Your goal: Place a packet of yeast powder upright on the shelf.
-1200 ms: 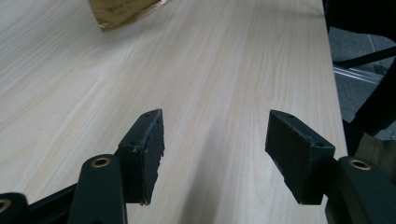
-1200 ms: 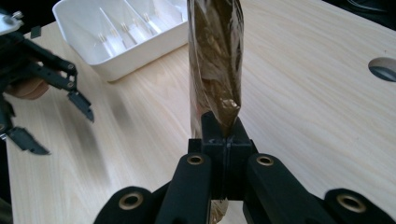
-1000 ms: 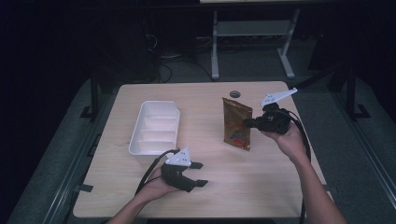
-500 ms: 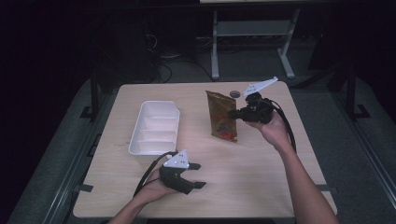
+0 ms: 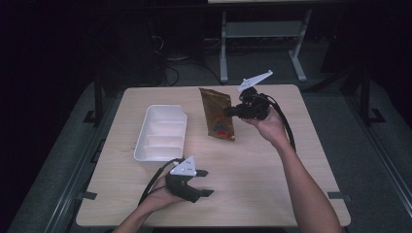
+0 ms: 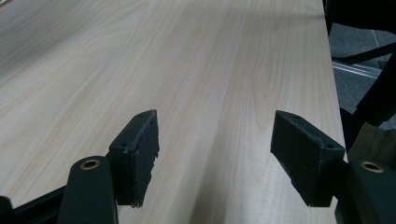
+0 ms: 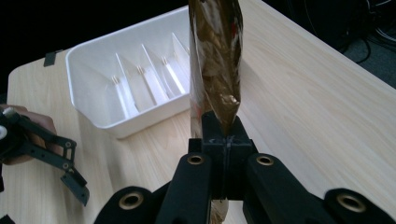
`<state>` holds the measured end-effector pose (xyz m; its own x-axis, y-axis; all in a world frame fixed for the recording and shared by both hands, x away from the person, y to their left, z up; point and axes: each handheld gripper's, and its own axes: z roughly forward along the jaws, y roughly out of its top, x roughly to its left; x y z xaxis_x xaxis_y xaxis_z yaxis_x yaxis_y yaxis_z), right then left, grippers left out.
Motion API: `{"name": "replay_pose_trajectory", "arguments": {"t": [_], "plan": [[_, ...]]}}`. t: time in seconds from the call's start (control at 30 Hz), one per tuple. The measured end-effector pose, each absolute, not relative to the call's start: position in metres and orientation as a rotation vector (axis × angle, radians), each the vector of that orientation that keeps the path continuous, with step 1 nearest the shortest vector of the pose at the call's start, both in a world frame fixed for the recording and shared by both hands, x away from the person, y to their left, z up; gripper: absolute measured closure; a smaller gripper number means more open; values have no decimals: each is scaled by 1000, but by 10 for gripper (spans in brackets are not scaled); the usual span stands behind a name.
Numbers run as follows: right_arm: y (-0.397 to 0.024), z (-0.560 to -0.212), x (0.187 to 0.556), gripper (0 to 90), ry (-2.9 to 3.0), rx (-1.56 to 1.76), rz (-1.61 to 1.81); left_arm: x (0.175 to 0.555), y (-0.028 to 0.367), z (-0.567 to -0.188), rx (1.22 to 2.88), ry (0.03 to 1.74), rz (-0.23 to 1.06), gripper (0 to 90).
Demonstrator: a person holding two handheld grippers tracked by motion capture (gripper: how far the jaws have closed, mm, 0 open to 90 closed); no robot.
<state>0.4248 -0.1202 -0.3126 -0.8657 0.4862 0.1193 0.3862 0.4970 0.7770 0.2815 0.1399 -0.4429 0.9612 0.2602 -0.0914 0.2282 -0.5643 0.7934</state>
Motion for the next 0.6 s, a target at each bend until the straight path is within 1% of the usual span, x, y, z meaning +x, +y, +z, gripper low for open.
{"name": "replay_pose_trajectory", "arguments": {"t": [0.6], "plan": [[-77,-301,444,900,2605,715,1409,279,142,-444,2197,327,50,320]]}}
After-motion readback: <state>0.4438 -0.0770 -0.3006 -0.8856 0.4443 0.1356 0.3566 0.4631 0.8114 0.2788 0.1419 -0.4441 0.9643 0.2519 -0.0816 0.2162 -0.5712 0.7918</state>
